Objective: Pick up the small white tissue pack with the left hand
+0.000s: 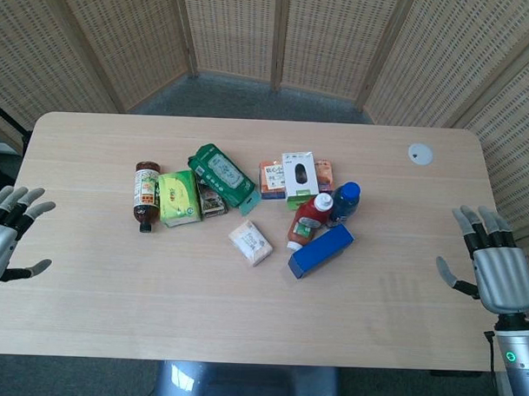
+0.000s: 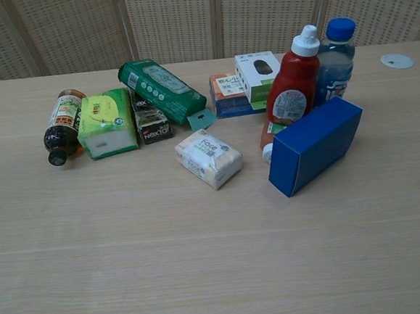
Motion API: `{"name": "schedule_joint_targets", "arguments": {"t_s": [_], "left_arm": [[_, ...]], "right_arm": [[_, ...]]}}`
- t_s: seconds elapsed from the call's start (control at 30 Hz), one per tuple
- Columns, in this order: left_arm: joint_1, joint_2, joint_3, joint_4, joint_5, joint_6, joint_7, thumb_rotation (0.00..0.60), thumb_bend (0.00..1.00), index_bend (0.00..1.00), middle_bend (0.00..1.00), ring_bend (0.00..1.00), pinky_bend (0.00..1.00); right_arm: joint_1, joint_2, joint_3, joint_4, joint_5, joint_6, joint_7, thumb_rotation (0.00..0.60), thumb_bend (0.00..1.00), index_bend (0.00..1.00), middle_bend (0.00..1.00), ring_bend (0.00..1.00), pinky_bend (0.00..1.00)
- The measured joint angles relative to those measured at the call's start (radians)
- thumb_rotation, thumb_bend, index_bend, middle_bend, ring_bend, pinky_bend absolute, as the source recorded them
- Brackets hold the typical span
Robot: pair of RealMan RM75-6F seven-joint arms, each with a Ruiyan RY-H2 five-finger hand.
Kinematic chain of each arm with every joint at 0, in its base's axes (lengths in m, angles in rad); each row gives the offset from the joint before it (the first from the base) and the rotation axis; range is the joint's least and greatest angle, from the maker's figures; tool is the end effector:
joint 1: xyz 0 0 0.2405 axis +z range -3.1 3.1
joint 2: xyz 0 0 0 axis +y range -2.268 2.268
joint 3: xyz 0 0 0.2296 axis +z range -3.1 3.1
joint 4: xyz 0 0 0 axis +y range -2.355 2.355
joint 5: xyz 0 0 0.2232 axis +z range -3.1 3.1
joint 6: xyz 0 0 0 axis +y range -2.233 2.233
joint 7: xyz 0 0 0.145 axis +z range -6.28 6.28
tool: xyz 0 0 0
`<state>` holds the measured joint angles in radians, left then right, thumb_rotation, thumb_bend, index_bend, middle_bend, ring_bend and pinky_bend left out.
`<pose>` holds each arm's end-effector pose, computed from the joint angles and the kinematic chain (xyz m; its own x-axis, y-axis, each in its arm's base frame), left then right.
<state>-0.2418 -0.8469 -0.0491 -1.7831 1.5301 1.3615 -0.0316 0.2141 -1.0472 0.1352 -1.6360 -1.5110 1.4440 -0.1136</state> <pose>-0.2508 0.2202 0.1799 0.4748 0.0471 0.8788 0.8697 -0.1781 -0.4603 -0.2586 -0.2351 0.1612 0.5225 0.1162 0.8447 -0.8352 -0.1294 0.5344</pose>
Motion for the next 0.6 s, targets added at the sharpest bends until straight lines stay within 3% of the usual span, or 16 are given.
{"name": "schedule_joint_targets", "arguments": {"t_s": [0.37,0.6], "left_arm": [[-0.025,-0.002,0.009,-0.020,0.021,-0.051,0.004,0.600,0.07,0.12,0.02,0.00,0.00],[-0.089,0.012,0.001,-0.031,0.049,-0.133,-0.066,0.600,0.07,0.11,0.02,0.00,0.00]], "right_arm": [[0.000,-0.014,-0.009,0.026,-0.005,-0.003,0.032,0.012,0.39,0.00,0.00,0.00,0.00],[-0.002,-0.021,-0.023,0.030,-0.008,-0.015,0.022,0.011,0.39,0.00,0.00,0.00,0.00]]}}
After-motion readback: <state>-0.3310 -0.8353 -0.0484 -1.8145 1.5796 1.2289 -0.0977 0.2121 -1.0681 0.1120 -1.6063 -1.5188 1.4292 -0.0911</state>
